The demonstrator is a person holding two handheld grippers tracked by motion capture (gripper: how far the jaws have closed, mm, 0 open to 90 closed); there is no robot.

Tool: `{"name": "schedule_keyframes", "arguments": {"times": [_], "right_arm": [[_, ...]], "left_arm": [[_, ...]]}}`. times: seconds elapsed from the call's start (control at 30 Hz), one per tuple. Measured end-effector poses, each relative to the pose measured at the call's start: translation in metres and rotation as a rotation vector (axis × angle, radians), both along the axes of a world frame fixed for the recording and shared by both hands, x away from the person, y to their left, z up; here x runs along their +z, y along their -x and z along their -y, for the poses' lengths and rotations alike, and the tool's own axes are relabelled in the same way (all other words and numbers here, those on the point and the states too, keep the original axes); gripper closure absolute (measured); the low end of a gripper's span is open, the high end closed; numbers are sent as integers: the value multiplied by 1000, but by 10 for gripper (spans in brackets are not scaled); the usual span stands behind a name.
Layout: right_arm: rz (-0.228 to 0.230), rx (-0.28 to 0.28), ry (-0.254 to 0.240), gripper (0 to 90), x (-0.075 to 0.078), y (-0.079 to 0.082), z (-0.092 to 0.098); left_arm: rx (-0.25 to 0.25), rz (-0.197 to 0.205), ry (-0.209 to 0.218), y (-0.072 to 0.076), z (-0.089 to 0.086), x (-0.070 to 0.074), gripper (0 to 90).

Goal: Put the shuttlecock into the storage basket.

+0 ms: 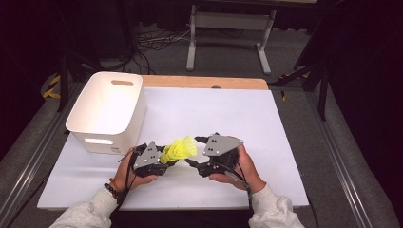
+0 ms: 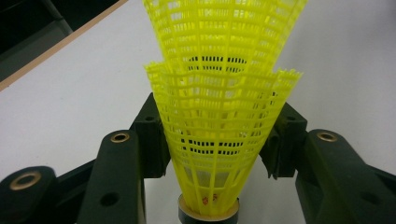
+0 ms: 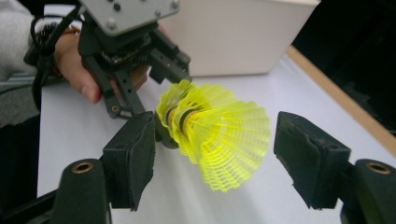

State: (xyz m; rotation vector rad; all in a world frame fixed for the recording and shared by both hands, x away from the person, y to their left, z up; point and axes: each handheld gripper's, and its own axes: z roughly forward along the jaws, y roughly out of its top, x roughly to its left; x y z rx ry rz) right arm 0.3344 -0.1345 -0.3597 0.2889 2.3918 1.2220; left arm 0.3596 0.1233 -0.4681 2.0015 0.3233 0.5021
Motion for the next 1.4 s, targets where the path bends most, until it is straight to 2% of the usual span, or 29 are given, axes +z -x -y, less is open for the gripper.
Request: {"name": "schedule_keyframes", "arguments": {"times": [0.17, 0.33, 0.4, 0.53, 0.7, 0.77, 0.93, 1.03, 1.13, 1.2, 1.27, 1.33, 1.4], "right_arm": [[43, -50, -47, 255, 6, 1, 13], [95, -104, -16, 226, 4, 0, 21], [85, -106, -27, 207, 1, 0, 25], [107, -153, -19, 183, -3, 0, 32], [132, -195, -19, 176, -11, 1, 42], [127, -203, -27, 169, -16, 2, 46], [178, -247, -44, 164, -27, 5, 60], [199, -263, -37, 160, -36, 7, 67], [185, -269, -39, 142, -43, 9, 75], [183, -275, -62, 135, -47, 11, 80], [199, -282, -76, 135, -51, 15, 85], [181, -289, -109, 135, -54, 18, 90], [182, -305, -107, 134, -57, 20, 93]], "left_arm": [[2, -5, 12, 0, -3, 1, 517], [4, -7, 25, 1, -5, 2, 517], [7, -4, 29, 1, -6, 2, 517], [7, -4, 31, 1, -9, 4, 517], [10, -2, 45, 5, -14, 7, 517], [9, 2, 49, 6, -18, 9, 517], [32, 3, 68, 7, -27, 11, 519], [43, 5, 78, 7, -32, 13, 519], [51, 6, 85, 8, -36, 14, 519], [56, 14, 83, 9, -38, 15, 519], [58, 16, 91, 11, -39, 17, 519], [60, 20, 94, 12, -40, 18, 519], [56, 25, 96, 14, -41, 19, 520]]}}
